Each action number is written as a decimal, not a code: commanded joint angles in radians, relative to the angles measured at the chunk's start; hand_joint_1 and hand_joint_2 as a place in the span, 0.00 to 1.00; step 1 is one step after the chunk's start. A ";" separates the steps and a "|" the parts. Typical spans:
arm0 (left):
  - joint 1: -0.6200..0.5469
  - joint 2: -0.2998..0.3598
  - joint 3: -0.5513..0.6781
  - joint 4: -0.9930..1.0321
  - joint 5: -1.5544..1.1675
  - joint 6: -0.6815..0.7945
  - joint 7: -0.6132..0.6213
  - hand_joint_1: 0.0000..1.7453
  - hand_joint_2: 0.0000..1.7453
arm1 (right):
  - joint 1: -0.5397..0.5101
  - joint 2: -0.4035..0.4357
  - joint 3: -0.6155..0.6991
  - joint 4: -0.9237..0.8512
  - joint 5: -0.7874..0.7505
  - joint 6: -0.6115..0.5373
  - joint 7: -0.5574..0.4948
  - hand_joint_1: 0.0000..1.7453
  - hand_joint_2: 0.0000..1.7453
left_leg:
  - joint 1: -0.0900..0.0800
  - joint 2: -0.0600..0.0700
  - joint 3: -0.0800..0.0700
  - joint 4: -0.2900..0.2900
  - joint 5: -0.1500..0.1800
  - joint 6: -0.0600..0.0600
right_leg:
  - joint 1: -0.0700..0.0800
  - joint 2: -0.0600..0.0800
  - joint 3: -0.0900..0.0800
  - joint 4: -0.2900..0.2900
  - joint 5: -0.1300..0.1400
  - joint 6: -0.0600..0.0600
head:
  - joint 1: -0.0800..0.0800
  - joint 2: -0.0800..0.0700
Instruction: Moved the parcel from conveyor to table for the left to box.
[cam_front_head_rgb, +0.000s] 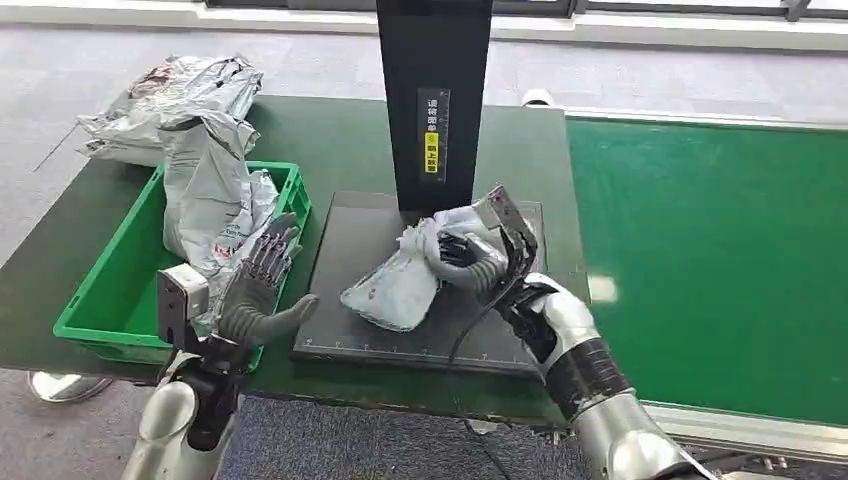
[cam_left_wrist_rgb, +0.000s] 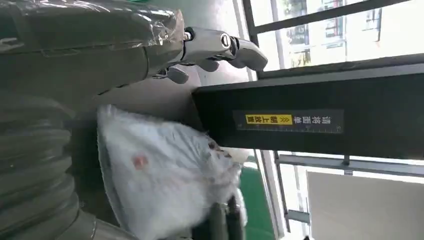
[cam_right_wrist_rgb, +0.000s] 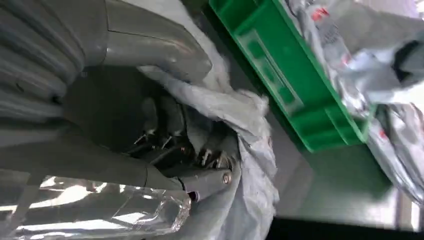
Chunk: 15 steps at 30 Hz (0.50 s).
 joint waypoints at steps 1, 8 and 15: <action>-0.048 0.019 -0.037 0.080 0.003 0.002 0.011 0.00 1.00 | -0.027 -0.001 0.184 0.074 -0.048 0.005 0.038 0.00 1.00 | 0.001 -0.001 0.004 -0.001 0.000 0.001 | 0.001 -0.001 0.004 -0.002 0.000 0.000 | 0.000 0.000; -0.057 0.017 -0.048 0.093 -0.001 0.006 0.006 0.00 1.00 | -0.040 -0.025 0.226 0.032 -0.136 0.083 0.013 0.00 1.00 | 0.001 -0.001 0.005 -0.001 0.000 0.001 | 0.001 -0.002 0.006 -0.003 0.000 0.000 | 0.000 0.000; -0.035 0.026 -0.032 0.081 -0.009 0.021 -0.011 0.00 1.00 | -0.040 -0.102 0.211 -0.168 -0.222 0.133 -0.017 0.00 1.00 | 0.000 -0.002 0.001 0.001 0.000 0.001 | 0.000 -0.002 0.002 -0.001 0.000 0.001 | 0.000 0.000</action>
